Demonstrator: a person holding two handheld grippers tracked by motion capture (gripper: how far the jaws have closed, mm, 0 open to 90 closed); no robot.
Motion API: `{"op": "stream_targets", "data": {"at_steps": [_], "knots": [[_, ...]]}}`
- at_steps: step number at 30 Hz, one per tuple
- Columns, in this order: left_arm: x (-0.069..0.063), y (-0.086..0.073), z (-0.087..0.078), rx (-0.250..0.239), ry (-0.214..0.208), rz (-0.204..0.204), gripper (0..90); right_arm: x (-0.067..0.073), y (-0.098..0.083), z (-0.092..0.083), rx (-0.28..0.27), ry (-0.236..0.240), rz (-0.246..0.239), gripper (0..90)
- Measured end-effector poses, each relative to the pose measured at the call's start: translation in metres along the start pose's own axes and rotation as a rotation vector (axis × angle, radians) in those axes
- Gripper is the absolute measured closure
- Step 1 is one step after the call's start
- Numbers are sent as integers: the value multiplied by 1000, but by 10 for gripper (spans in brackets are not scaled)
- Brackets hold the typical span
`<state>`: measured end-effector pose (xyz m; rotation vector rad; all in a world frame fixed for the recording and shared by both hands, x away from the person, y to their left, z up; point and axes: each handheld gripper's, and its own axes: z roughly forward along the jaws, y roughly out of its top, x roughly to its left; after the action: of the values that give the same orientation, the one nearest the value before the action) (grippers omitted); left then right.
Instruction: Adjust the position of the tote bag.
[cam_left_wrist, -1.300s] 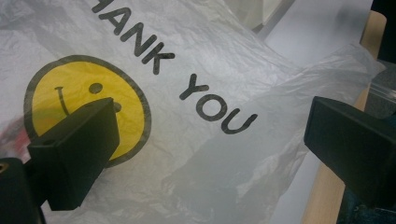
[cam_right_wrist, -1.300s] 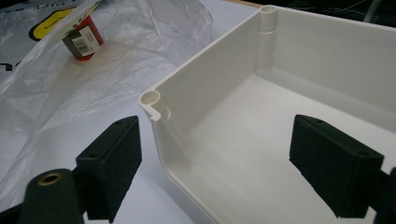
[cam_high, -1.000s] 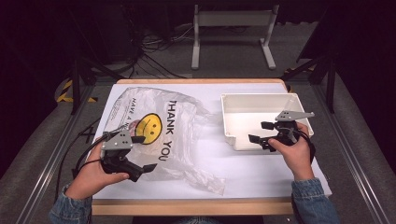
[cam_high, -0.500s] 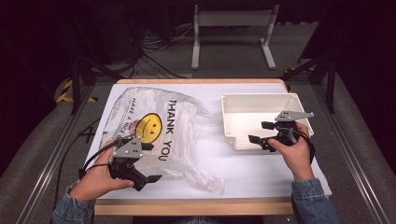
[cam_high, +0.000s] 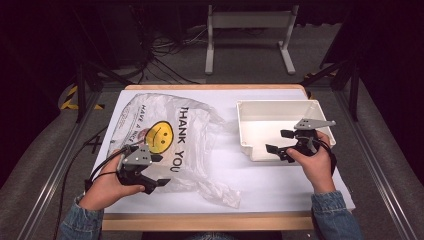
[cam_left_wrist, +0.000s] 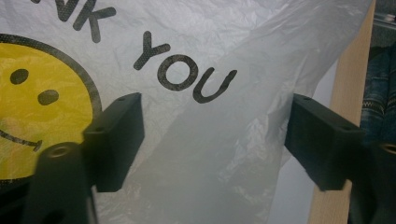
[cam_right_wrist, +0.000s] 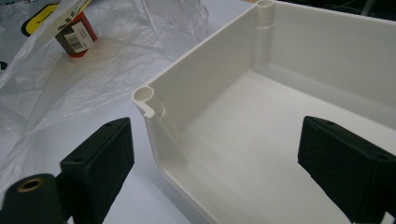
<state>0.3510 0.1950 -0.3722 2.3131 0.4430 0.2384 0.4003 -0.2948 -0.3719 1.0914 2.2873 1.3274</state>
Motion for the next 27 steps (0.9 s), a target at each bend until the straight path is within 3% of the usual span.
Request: {"op": "stream_targets", "data": {"at_steps": [1,6,9,12,19,24,25,27], "knots": [[1,0,-1,-8,2,-4,289,0,0,0,1,-2,2,103],[3,0,-8,-28,-3,-15,667,0,-1,1,1,-1,1,102],[9,-3,-16,-67,14,-53,812,2,-1,3,2,2,1,102],[14,-6,-22,-106,27,-89,863,4,0,4,6,7,-4,102],[27,-20,-43,-250,79,-196,895,15,4,12,8,31,-38,102],[31,-27,-50,-302,115,-241,893,25,11,16,-16,76,-62,102],[31,-31,-52,-326,129,-265,892,32,15,20,-31,93,-83,97],[32,-32,-53,-341,135,-271,891,35,16,22,-41,104,-89,93]]}}
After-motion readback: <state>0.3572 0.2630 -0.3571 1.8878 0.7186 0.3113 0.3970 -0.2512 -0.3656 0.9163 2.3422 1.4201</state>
